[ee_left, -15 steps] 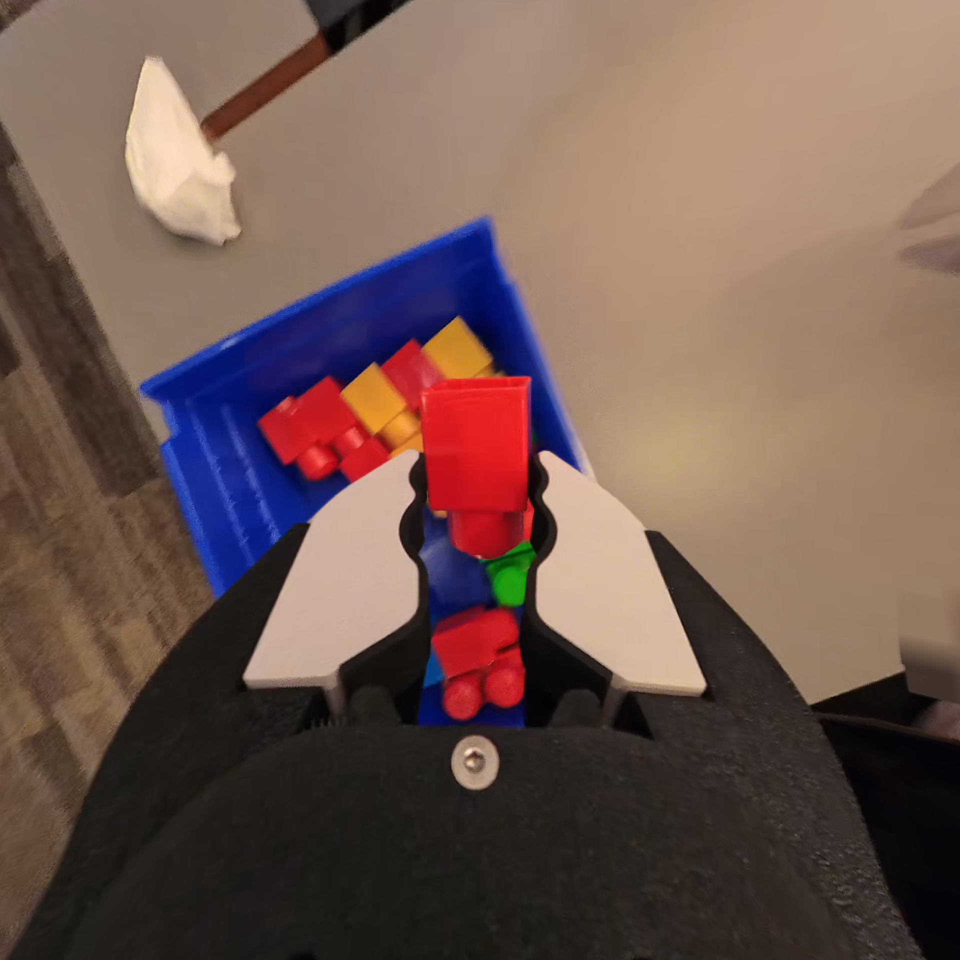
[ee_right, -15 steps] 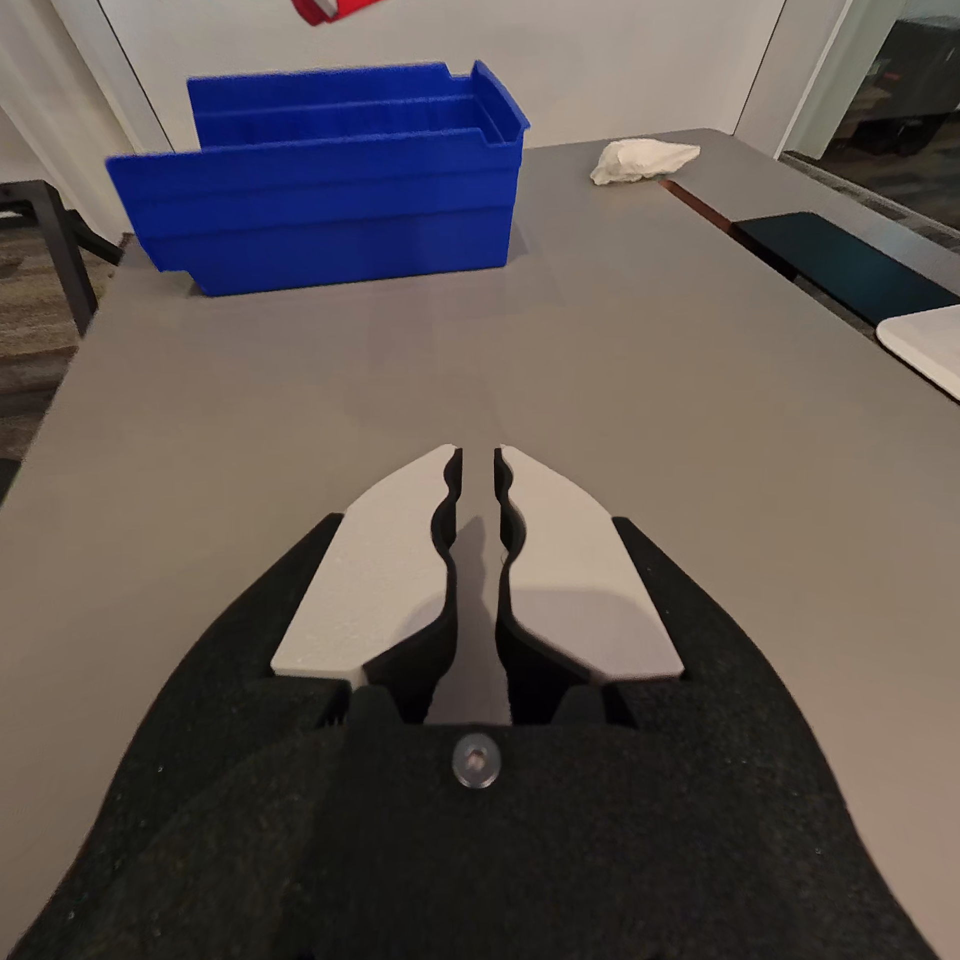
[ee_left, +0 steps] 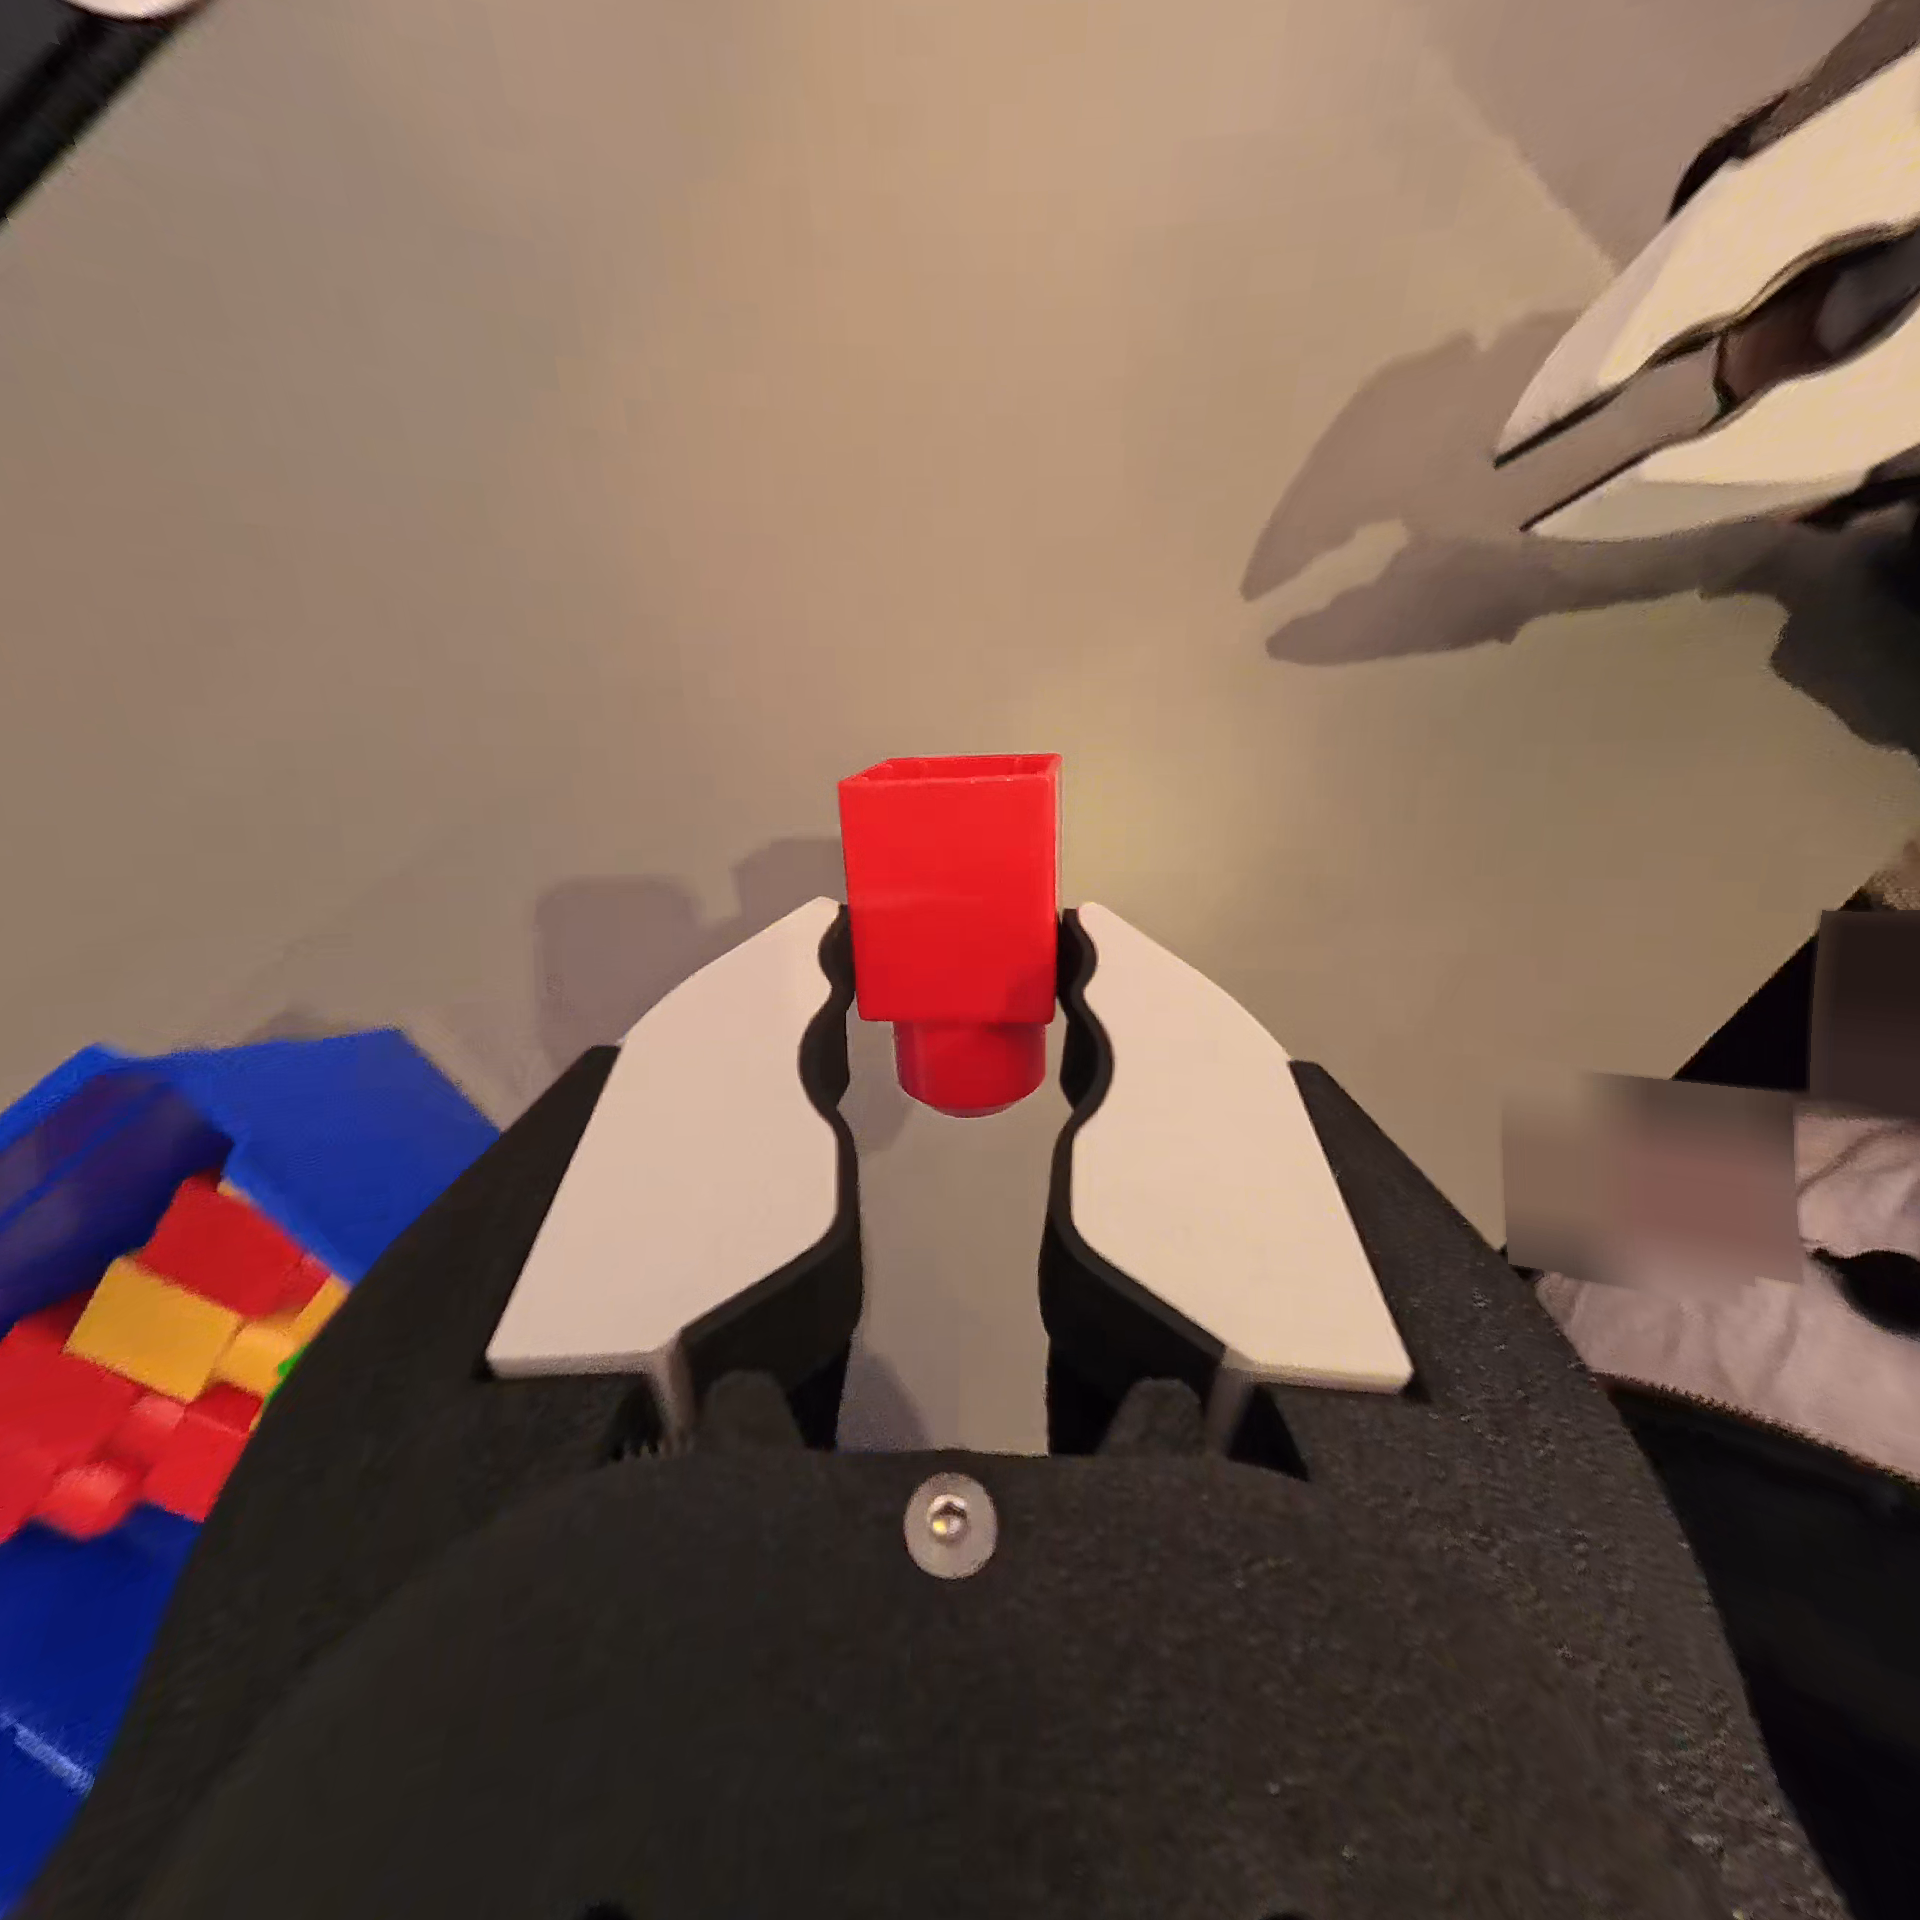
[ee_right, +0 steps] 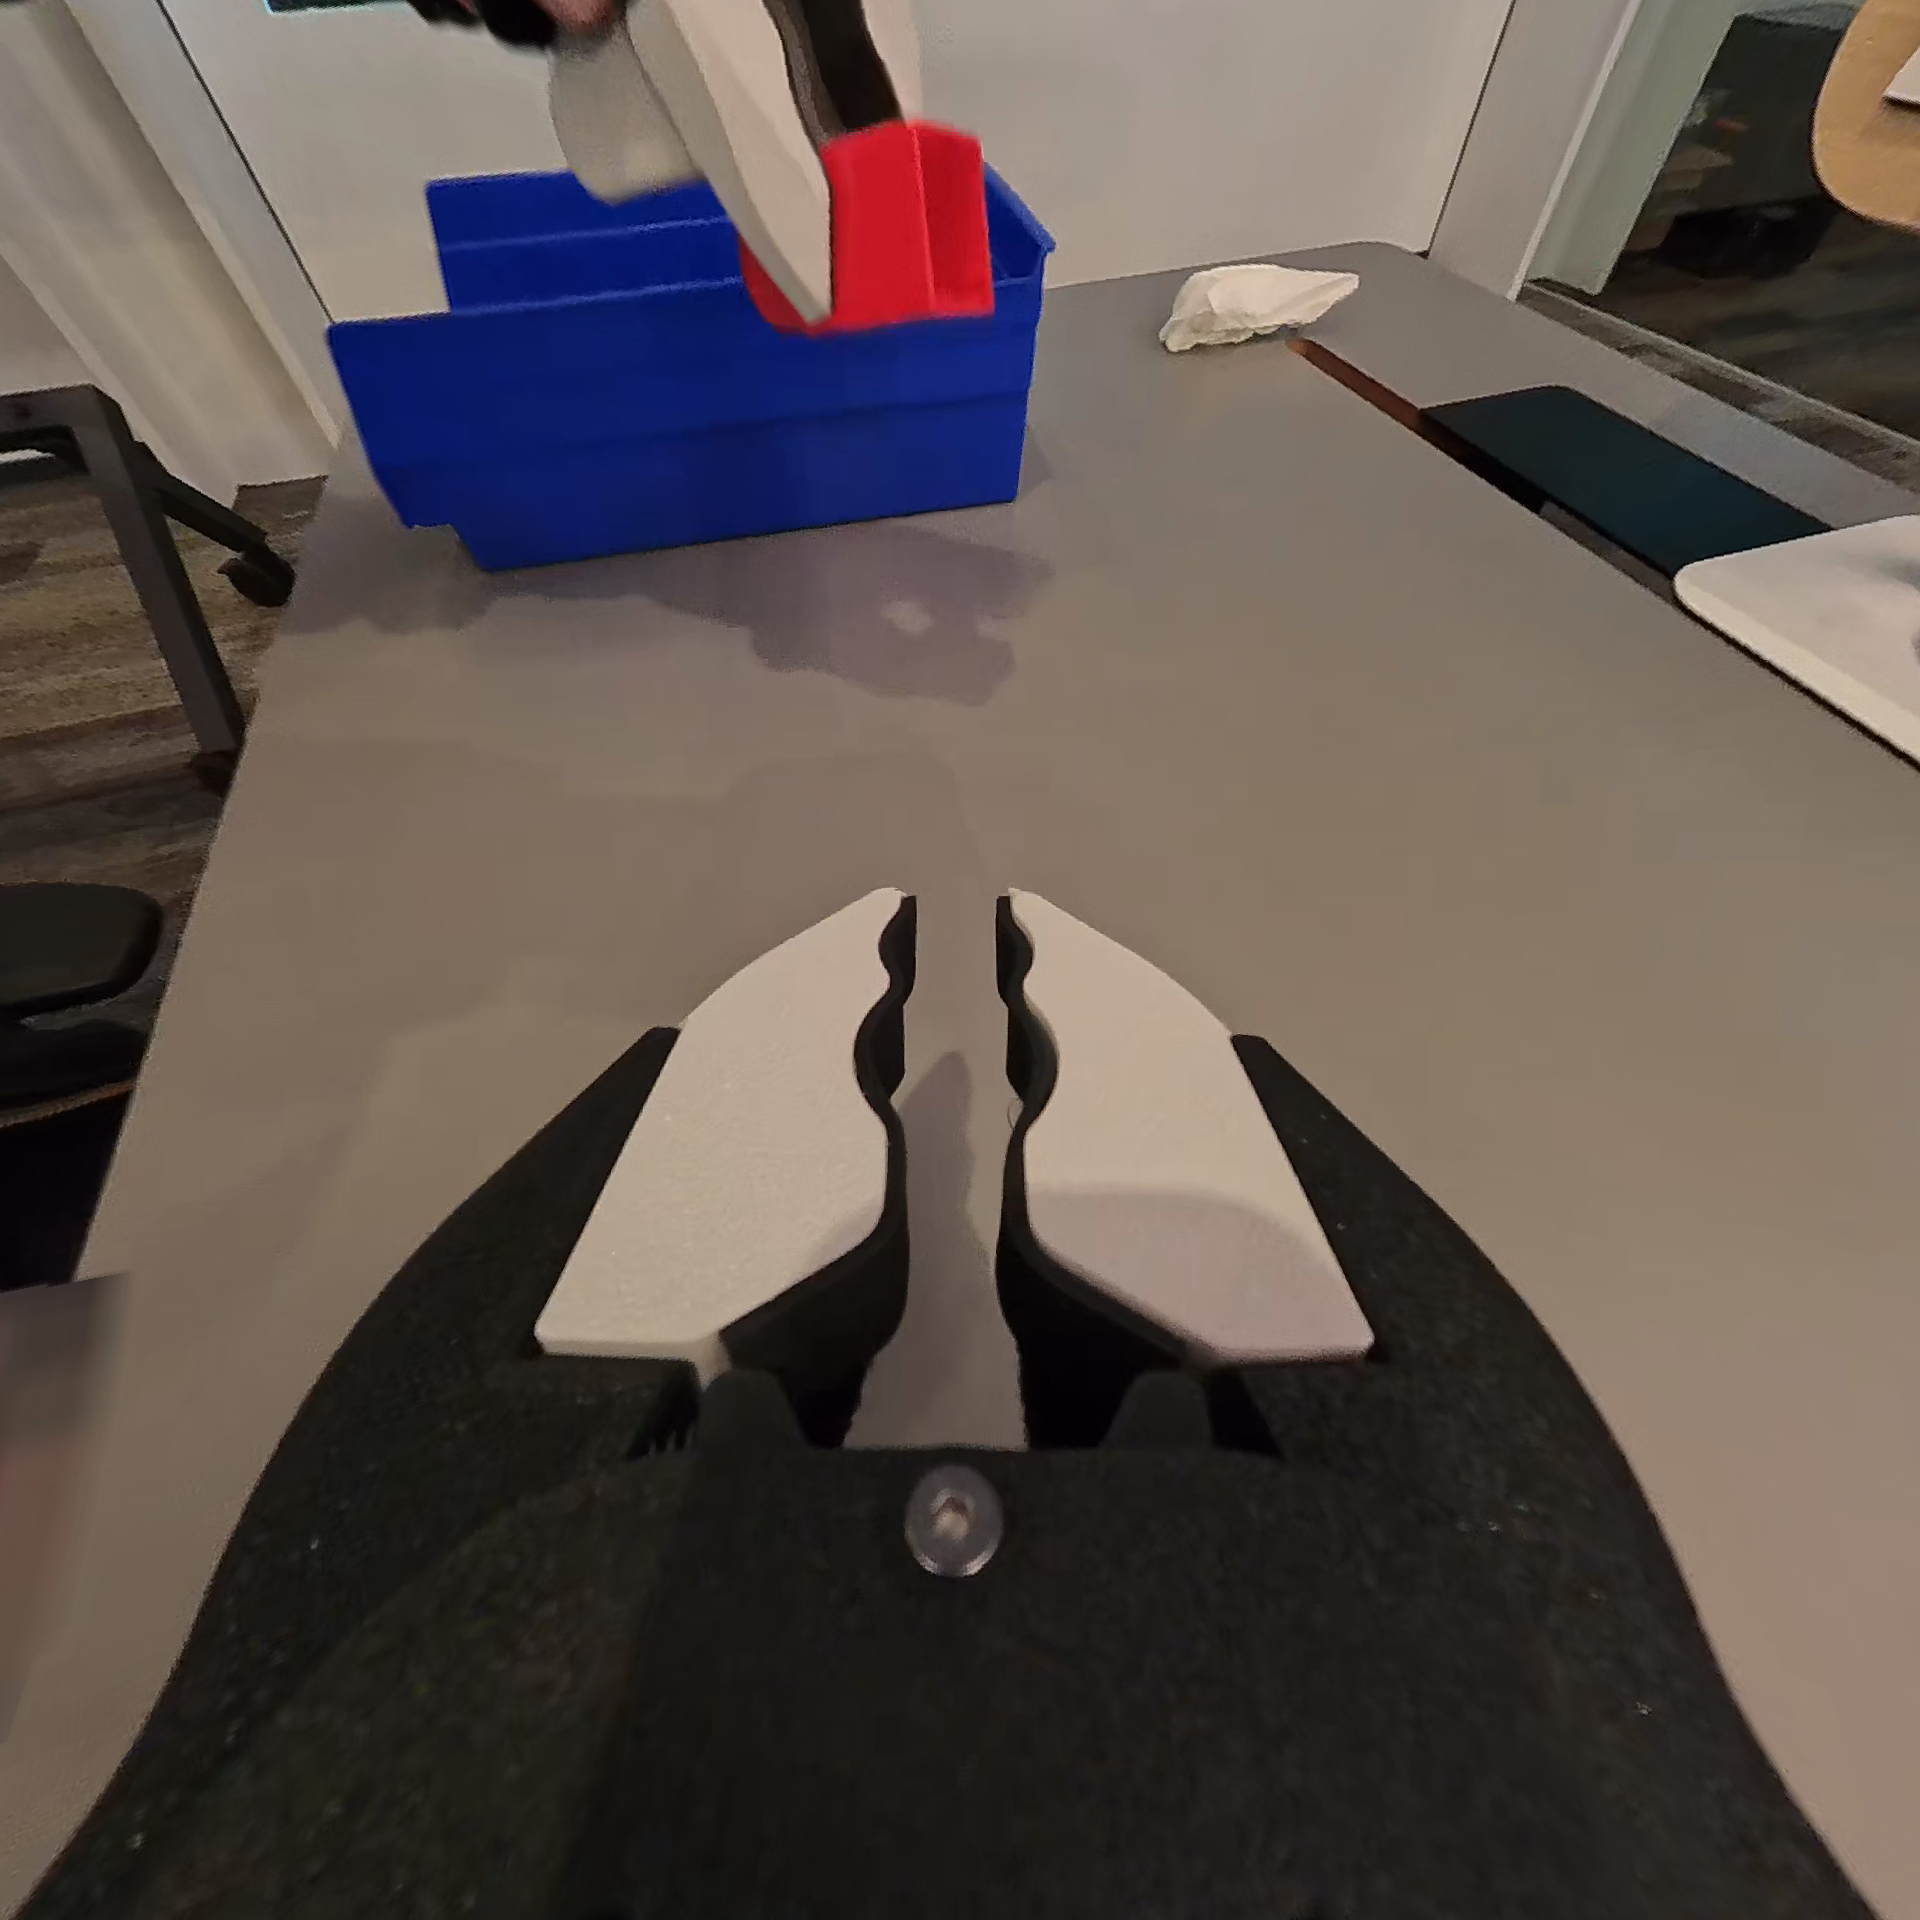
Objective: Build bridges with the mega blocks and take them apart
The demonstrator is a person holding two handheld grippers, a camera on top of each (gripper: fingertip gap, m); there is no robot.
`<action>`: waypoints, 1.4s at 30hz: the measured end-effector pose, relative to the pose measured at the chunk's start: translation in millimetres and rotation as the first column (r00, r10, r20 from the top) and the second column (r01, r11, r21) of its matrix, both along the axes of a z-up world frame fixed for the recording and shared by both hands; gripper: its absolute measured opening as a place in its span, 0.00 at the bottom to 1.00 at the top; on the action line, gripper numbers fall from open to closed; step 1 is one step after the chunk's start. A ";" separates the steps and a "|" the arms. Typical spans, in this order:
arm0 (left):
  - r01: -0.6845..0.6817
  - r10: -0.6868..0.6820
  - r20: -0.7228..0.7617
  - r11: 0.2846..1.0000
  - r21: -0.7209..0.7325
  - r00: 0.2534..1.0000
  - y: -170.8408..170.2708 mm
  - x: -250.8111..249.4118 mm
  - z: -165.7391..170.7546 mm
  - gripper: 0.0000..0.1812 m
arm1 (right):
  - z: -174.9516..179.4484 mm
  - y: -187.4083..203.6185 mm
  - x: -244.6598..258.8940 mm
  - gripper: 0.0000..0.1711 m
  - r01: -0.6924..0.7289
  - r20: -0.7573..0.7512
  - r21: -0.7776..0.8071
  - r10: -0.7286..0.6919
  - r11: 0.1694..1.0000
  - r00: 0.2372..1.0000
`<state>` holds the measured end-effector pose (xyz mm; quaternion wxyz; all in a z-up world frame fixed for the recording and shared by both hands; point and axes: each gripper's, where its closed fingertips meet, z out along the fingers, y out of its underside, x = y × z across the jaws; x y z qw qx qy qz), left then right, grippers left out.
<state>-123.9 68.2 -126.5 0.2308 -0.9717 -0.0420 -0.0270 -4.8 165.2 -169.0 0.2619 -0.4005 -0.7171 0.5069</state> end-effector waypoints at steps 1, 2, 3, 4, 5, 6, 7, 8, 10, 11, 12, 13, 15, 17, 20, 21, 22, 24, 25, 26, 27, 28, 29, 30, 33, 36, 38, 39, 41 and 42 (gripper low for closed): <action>0.029 -0.029 -0.017 0.999 -0.019 0.999 3.4 6.3 -7.7 0.21 | 0.2 -0.6 4.7 0.08 -0.010 0.001 -0.008 0.010 1.000 1.000; 0.074 -0.075 -0.026 0.996 -0.040 0.997 6.3 14.4 -15.7 0.21 | 0.6 -2.3 9.7 0.08 -0.028 0.004 -0.019 0.028 0.999 1.000; 0.124 -0.126 -0.030 0.990 -0.062 0.992 8.7 23.0 -23.8 0.21 | 1.3 -5.3 15.4 0.08 -0.057 0.009 -0.029 0.058 0.998 0.998; 0.158 -0.162 -0.045 0.984 -0.085 0.986 11.1 28.6 -31.4 0.21 | 1.9 -9.1 21.6 0.08 -0.097 0.014 -0.030 0.098 0.995 0.995; 0.207 -0.213 -0.051 0.973 -0.107 0.976 13.3 36.0 -38.7 0.21 | 1.6 -11.6 27.0 0.08 -0.131 0.021 -0.015 0.131 0.991 0.991; 0.253 -0.261 -0.056 0.960 -0.121 0.964 15.9 43.4 -45.1 0.21 | 1.2 -12.2 30.3 0.08 -0.151 0.025 0.015 0.151 0.988 0.988; 0.276 -0.287 -0.071 0.952 -0.136 0.955 19.0 47.4 -50.8 0.21 | 1.5 -13.1 32.4 0.09 -0.171 0.024 0.046 0.170 0.984 0.985; 0.310 -0.322 -0.067 0.939 -0.146 0.944 21.9 54.5 -55.8 0.21 | 2.1 -14.6 34.0 0.09 -0.194 0.025 0.068 0.192 0.979 0.981; 0.361 -0.373 -0.062 0.921 -0.147 0.926 29.7 66.8 -63.2 0.21 | 3.7 -17.0 32.6 0.11 -0.219 0.026 0.098 0.217 0.971 0.976; 0.398 -0.409 -0.062 0.906 -0.143 0.910 33.5 73.6 -66.1 0.21 | 4.6 -18.7 30.5 0.13 -0.230 0.023 0.109 0.229 0.967 0.973; 0.424 -0.438 -0.066 0.892 -0.155 0.897 35.4 78.3 -69.3 0.21 | 6.0 -20.9 27.9 0.15 -0.240 0.013 0.116 0.240 0.964 0.971; 0.438 -0.455 -0.078 0.883 -0.170 0.887 37.7 81.0 -72.3 0.21 | 7.4 -23.9 25.4 0.16 -0.253 0.002 0.122 0.255 0.960 0.967; 0.487 -0.511 -0.086 0.850 -0.200 0.855 39.1 89.2 -78.0 0.21 | 7.3 -28.1 19.8 0.18 -0.273 -0.002 0.159 0.277 0.949 0.961; 0.528 -0.558 -0.092 0.818 -0.229 0.825 39.7 96.3 -82.4 0.21 | 4.5 -32.5 15.4 0.19 -0.298 0.006 0.207 0.304 0.932 0.953; 0.556 -0.588 -0.106 0.799 -0.230 0.802 44.9 103.9 -83.8 0.21 | -2.1 -40.2 9.4 0.22 -0.329 0.019 0.244 0.335 0.912 0.942; 0.567 -0.597 -0.096 0.793 -0.224 0.797 45.8 107.5 -83.5 0.21 | -4.7 -40.9 6.3 0.23 -0.326 0.020 0.255 0.332 0.910 0.943; 0.574 -0.604 -0.102 0.788 -0.223 0.790 47.2 108.7 -83.0 0.21 | -6.7 -41.6 3.7 0.25 -0.323 0.020 0.258 0.329 0.911 0.944; 0.584 -0.616 -0.114 0.780 -0.226 0.779 49.2 110.1 -82.1 0.21 | -9.9 -43.2 0.5 0.26 -0.325 0.025 0.252 0.329 0.912 0.944; 0.589 -0.620 -0.110 0.777 -0.223 0.777 49.7 111.9 -81.6 0.21 | -12.4 -43.0 -1.0 0.26 -0.323 0.036 0.253 0.325 0.912 0.945; 0.589 -0.620 -0.116 0.778 -0.219 0.776 50.8 112.5 -80.9 0.21 | -15.6 -42.6 -2.0 0.27 -0.323 0.049 0.258 0.322 0.911 0.946; 0.595 -0.626 -0.110 0.773 -0.218 0.772 50.2 114.3 -80.6 0.21 | -18.0 -42.3 -2.6 0.27 -0.324 0.058 0.263 0.320 0.909 0.946; 0.601 -0.631 -0.106 0.769 -0.219 0.769 49.3 115.7 -80.5 0.21 | -19.6 -41.8 -3.5 0.26 -0.320 0.061 0.268 0.316 0.909 0.947; 0.602 -0.632 -0.113 0.768 -0.219 0.766 49.3 115.8 -80.1 0.21 | -20.5 -41.8 -3.6 0.24 -0.322 0.064 0.267 0.317 0.908 0.946; 0.605 -0.636 -0.119 0.766 -0.218 0.762 49.1 115.7 -79.9 0.21 | -20.9 -43.3 -2.1 0.21 -0.334 0.067 0.257 0.327 0.907 0.942; 0.606 -0.629 -0.101 0.773 -0.188 0.771 48.9 119.7 -78.3 0.21 | -22.6 -44.2 -0.1 0.20 -0.337 0.073 0.245 0.329 0.909 0.942; 0.593 -0.609 -0.101 0.791 -0.151 0.787 50.8 121.2 -76.5 0.21 | -22.0 -42.8 0.9 0.20 -0.327 0.058 0.232 0.322 0.916 0.945; 0.577 -0.590 -0.119 0.807 -0.127 0.799 52.9 118.5 -75.4 0.22 | -20.4 -40.4 1.7 0.20 -0.313 0.043 0.229 0.312 0.922 0.949; 0.563 -0.573 -0.138 0.820 -0.106 0.808 55.2 115.9 -74.0 0.24 | -19.7 -38.2 1.8 0.20 -0.301 0.033 0.234 0.301 0.925 0.953; 0.551 -0.554 -0.140 0.832 -0.061 0.821 55.4 114.5 -71.2 0.25 | -16.8 -35.3 3.8 0.20 -0.283 0.008 0.232 0.289 0.931 0.957; 0.542 -0.543 -0.137 0.839 -0.043 0.829 54.5 113.4 -70.4 0.25 | -16.0 -33.8 5.1 0.20 -0.278 0.004 0.227 0.285 0.933 0.959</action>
